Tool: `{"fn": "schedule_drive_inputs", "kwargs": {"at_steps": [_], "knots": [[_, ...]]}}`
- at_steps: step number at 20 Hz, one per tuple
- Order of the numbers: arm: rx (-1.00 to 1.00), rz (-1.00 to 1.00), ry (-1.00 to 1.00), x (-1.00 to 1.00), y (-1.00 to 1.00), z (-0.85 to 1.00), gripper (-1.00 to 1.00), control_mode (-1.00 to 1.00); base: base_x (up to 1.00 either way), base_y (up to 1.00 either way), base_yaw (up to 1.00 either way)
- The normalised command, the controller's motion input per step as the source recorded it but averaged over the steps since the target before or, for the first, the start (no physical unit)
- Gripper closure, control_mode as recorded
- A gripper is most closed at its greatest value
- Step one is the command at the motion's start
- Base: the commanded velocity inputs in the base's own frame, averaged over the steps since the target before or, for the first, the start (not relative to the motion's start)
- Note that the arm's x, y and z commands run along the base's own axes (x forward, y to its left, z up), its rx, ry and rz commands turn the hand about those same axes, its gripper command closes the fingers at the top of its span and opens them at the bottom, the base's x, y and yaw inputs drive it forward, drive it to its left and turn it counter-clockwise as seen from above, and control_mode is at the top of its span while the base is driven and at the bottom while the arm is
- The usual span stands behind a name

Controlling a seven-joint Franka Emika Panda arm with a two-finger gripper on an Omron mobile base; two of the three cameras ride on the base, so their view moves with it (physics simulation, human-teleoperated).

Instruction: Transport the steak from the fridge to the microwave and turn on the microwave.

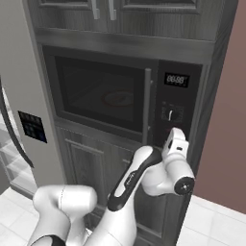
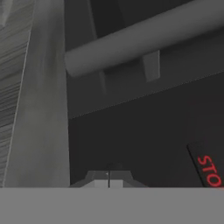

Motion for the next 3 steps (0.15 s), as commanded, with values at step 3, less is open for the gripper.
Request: {"fn": "schedule_drive_inputs", "kwargs": {"at_steps": [3], "knots": [[0.0,0.0,0.14,0.73,-0.18,-0.01,1.0,-1.0,0.0,0.0,0.0]]}}
